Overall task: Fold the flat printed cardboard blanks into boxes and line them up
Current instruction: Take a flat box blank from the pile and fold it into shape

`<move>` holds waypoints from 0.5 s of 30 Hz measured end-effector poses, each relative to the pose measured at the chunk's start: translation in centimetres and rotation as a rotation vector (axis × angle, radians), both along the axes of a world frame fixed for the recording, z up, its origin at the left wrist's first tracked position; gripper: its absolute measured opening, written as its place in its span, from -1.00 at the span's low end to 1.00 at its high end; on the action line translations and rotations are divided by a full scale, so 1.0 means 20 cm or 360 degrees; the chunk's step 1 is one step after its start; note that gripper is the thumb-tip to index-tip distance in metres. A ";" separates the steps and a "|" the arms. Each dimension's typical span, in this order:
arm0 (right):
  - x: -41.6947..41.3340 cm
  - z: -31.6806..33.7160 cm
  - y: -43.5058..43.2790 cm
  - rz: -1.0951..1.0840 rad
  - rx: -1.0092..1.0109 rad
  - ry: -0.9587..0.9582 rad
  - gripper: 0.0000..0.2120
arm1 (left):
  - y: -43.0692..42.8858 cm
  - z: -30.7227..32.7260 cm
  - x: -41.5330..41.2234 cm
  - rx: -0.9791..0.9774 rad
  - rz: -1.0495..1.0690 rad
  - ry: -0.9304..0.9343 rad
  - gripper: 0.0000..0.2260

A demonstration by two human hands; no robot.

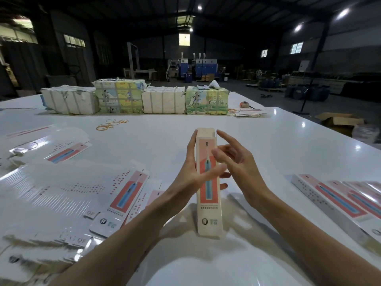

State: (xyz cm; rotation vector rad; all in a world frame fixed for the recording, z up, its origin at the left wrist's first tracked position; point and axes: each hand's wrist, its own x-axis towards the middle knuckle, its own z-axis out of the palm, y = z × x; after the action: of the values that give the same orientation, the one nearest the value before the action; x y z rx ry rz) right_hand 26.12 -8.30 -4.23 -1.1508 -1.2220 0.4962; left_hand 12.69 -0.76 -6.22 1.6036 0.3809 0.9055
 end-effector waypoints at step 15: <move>0.05 -0.04 0.05 0.0036 -0.0210 -0.0207 -0.86 | 0.01 -0.05 -0.01 0.0111 0.0226 0.0271 -0.15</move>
State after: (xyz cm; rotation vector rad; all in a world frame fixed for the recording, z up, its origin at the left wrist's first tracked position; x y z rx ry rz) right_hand 27.13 -7.25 -4.94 -1.2989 -1.3313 0.5323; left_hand 12.58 -0.65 -7.28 1.7409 0.5944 0.8997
